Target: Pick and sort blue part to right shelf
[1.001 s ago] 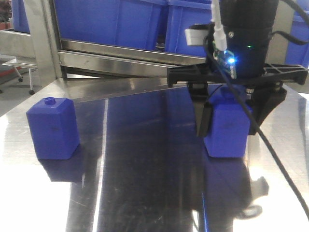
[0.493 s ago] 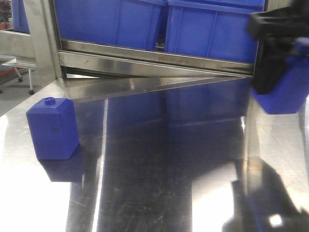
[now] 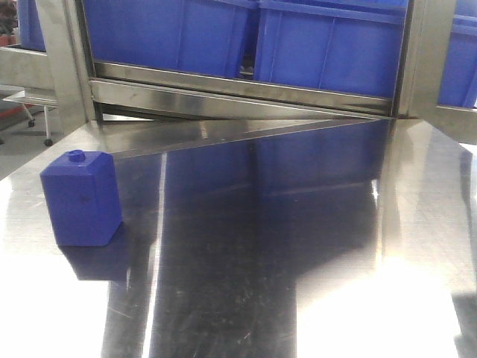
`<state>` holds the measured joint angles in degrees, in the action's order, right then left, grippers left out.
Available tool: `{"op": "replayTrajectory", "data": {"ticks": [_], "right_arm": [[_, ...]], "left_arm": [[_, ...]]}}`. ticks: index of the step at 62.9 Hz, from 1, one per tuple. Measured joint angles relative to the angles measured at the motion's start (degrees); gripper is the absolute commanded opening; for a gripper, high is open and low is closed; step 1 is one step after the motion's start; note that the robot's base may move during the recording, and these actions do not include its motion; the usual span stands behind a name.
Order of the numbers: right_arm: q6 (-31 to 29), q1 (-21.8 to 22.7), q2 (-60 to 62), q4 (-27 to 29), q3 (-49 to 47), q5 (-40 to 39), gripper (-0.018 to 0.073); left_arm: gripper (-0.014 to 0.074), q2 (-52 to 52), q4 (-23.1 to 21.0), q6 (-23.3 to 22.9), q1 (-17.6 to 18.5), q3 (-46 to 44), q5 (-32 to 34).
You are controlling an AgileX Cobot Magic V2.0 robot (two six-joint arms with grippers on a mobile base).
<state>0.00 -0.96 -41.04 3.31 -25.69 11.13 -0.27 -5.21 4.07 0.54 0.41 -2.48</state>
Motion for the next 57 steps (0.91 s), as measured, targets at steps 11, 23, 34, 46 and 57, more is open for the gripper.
{"op": "replayTrajectory", "data": {"ticks": [11, 23, 34, 46, 57], "right_arm": [[-0.31, 0.21, 11.01, 0.00, 5.62, -4.54, 0.0414], [-0.31, 0.21, 22.59, -1.61, 8.13, -4.60, 0.0414], [-0.31, 0.23, 28.31, -2.72, 8.25, -3.38, 0.0414], [-0.39, 0.23, 28.71, -2.74, 8.25, -3.20, 0.0414], [-0.39, 0.23, 28.71, -2.84, 8.25, -3.06, 0.0414]], "left_arm": [[0.0133, 0.00, 0.00, 0.00, 0.00, 0.00, 0.00], [0.0133, 0.00, 0.00, 0.00, 0.00, 0.00, 0.00], [0.0133, 0.00, 0.00, 0.00, 0.00, 0.00, 0.00], [0.0133, 0.00, 0.00, 0.00, 0.00, 0.00, 0.00], [0.0133, 0.00, 0.00, 0.00, 0.00, 0.00, 0.00]]}}
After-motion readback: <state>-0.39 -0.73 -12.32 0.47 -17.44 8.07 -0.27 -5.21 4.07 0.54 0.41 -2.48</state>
